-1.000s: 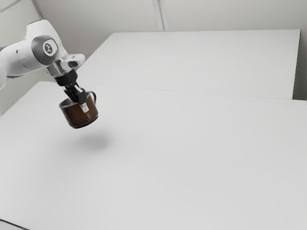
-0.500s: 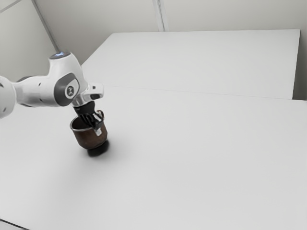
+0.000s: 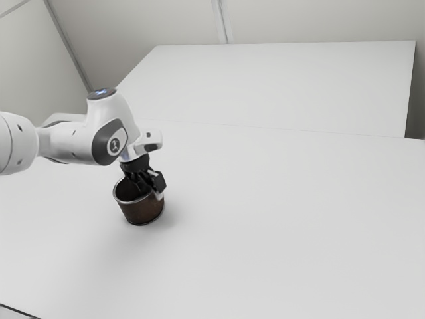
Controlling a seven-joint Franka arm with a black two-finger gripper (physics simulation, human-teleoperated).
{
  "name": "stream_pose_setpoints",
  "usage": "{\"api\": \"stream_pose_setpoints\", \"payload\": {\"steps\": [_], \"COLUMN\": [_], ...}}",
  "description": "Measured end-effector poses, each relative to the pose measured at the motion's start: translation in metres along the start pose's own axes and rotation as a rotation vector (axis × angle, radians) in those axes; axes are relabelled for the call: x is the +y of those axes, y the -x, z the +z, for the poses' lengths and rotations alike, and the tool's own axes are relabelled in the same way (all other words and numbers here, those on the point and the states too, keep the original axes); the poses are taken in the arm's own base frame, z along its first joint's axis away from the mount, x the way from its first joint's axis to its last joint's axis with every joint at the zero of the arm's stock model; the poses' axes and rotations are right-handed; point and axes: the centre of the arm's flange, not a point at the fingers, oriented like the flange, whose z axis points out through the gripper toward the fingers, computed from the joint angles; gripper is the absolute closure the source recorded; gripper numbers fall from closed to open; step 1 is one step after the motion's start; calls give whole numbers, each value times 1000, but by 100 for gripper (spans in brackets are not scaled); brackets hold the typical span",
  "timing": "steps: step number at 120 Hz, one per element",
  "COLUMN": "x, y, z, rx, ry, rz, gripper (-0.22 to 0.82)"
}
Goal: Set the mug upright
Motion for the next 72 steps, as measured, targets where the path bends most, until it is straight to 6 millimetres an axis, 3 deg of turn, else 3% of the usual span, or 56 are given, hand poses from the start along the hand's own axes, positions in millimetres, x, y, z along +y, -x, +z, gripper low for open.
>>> {"api": "stream_pose_setpoints", "payload": {"steps": [16,54,72], "x": [-3,-55,-52], "y": [-14,-74,-91], "z": [-46,-196,-236], "rx": [70,132,108], "ry": [-19,-17,-5], "rz": [-17,-99,-89], "gripper": [10,2,1]}}
